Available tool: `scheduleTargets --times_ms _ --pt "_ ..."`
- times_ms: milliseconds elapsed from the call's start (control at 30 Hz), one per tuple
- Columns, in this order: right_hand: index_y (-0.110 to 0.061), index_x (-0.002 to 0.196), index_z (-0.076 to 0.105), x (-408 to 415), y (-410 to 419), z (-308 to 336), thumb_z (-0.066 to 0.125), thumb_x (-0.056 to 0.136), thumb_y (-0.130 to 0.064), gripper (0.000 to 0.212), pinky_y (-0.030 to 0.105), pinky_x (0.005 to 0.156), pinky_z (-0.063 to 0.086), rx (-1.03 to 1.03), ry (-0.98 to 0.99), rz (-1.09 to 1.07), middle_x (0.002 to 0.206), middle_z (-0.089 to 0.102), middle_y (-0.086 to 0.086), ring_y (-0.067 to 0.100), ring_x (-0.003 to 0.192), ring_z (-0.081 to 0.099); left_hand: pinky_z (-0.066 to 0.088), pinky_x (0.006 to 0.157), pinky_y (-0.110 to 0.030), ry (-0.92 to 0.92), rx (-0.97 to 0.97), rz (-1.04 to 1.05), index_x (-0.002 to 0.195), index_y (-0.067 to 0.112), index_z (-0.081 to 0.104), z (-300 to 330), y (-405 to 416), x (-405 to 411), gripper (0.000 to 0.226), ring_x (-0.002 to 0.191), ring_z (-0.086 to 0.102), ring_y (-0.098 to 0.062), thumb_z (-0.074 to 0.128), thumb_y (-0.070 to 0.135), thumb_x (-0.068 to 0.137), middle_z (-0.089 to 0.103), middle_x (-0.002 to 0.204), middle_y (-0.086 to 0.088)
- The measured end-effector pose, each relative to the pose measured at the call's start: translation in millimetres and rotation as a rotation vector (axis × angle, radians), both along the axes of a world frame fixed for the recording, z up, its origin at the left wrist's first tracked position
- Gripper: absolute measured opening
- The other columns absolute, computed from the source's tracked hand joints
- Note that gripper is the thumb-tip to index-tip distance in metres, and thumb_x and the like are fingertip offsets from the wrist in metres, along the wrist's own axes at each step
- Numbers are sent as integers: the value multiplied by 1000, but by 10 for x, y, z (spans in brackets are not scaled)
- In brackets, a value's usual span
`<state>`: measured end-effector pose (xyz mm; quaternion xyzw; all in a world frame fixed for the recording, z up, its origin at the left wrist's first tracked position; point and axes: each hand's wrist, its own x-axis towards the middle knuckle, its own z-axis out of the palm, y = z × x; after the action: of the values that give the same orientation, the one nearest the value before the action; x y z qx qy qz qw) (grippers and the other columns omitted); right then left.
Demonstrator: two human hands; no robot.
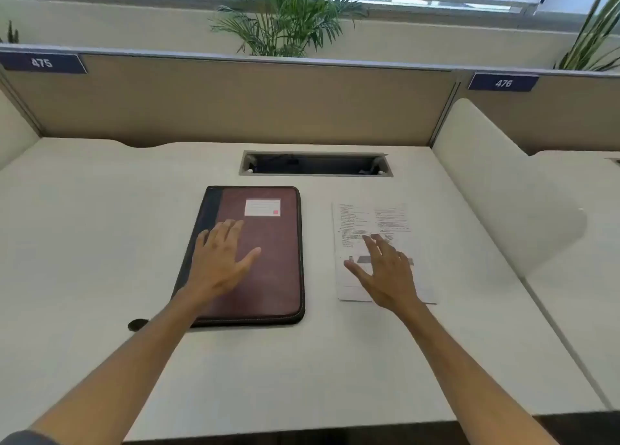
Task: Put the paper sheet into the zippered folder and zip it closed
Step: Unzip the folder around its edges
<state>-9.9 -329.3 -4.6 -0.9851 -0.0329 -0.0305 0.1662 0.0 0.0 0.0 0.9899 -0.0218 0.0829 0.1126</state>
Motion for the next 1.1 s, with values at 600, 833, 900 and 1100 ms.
scheduleTargets --times_ms 600,833,900,1100 --pt "-18 141 45 -182 171 -407 43 92 -61 65 41 109 32 -133 61 17 144 50 2 22 130 47 29 109 -43 48 13 27 122 16 59 -475 244 -379 69 130 45 -25 25 65 87 53 136 -6" --pt "-17 131 57 159 561 -245 56 92 -47 49 41 100 41 17 -43 126 126 63 1 24 114 59 39 101 -49 -6 -35 108 119 8 61 -418 621 -23 52 122 52 -31 38 45 92 56 130 -13" --pt "-18 130 58 275 717 -193 57 92 -45 47 40 97 43 56 -22 178 121 66 0 22 108 62 41 98 -51 6 -46 135 120 6 60 -419 720 98 43 121 52 -34 43 34 93 56 131 -16" --pt "-22 128 60 698 1209 -80 56 91 -44 43 34 83 53 114 43 288 95 70 -7 15 88 66 46 88 -49 23 -128 198 117 7 60 -403 852 497 35 111 54 -36 36 27 100 58 124 -14"
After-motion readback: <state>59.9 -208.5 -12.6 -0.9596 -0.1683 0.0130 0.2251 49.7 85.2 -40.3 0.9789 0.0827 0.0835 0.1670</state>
